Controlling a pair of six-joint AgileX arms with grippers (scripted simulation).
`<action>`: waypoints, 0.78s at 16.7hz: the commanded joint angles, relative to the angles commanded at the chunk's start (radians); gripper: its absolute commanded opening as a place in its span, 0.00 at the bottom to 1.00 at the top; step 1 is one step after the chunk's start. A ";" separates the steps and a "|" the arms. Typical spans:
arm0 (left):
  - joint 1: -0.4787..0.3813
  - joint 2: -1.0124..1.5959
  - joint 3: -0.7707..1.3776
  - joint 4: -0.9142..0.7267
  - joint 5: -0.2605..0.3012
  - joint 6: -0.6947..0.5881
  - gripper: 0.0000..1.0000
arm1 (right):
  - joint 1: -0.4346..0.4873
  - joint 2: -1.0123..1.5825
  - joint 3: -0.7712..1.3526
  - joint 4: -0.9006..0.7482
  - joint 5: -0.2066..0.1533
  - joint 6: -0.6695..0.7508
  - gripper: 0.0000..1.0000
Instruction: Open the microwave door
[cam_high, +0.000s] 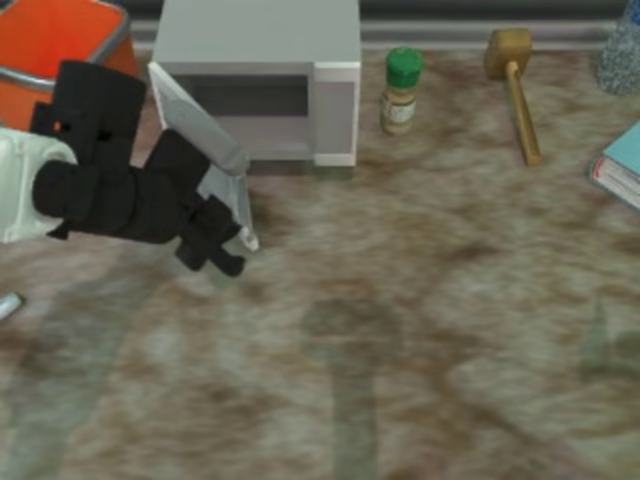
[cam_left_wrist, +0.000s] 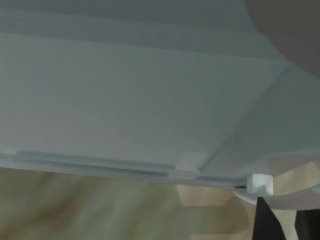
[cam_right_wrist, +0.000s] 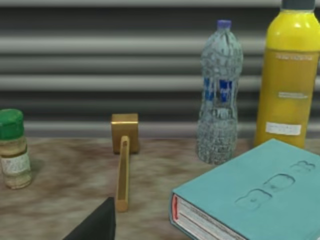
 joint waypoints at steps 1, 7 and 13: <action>0.000 0.000 0.000 0.000 0.000 0.000 0.00 | 0.000 0.000 0.000 0.000 0.000 0.000 1.00; 0.001 0.001 -0.005 -0.008 0.014 0.010 0.00 | 0.000 0.000 0.000 0.000 0.000 0.000 1.00; 0.031 -0.004 0.000 -0.030 0.046 0.069 0.00 | 0.000 0.000 0.000 0.000 0.000 0.000 1.00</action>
